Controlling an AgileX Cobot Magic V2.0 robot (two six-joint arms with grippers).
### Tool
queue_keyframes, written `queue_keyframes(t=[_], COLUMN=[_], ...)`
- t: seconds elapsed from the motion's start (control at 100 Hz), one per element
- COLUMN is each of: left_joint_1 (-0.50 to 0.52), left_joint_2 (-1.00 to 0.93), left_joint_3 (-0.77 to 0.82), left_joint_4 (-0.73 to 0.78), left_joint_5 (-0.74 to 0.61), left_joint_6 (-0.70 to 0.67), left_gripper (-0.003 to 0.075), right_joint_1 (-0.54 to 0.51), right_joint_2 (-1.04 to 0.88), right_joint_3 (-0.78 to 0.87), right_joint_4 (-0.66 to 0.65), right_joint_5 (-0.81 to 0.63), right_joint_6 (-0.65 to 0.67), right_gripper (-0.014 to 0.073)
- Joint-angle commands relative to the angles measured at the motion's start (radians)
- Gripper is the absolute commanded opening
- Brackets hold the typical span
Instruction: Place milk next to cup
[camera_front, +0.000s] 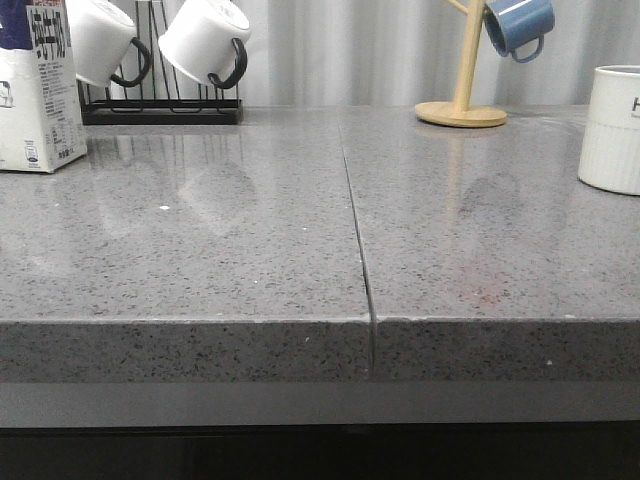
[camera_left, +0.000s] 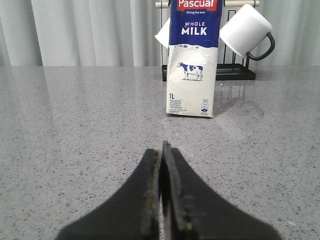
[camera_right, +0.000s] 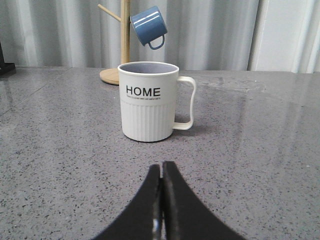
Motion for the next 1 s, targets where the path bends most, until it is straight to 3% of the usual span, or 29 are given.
queue_keyframes(t=[0.0, 0.62, 0.99], left_joint_1=[-0.003, -0.003, -0.003], left_joint_2=[-0.031, -0.031, -0.031], left_joint_3=[0.044, 0.044, 0.044], left_joint_4=[-0.007, -0.007, -0.007], left_joint_5=[-0.076, -0.076, -0.076], left_joint_6=[0.0, 0.0, 0.0], left_gripper=[-0.002, -0.002, -0.002], right_joint_1=[-0.006, -0.006, -0.006], right_joint_2=[-0.019, -0.018, 0.053], right_joint_3=[-0.008, -0.019, -0.263], right_joint_4=[-0.012, -0.012, -0.01], right_joint_5=[-0.068, -0.065, 0.105], right_joint_6=[-0.002, -0.002, -0.002], right_gripper=[-0.0064, -0.0064, -0.0064])
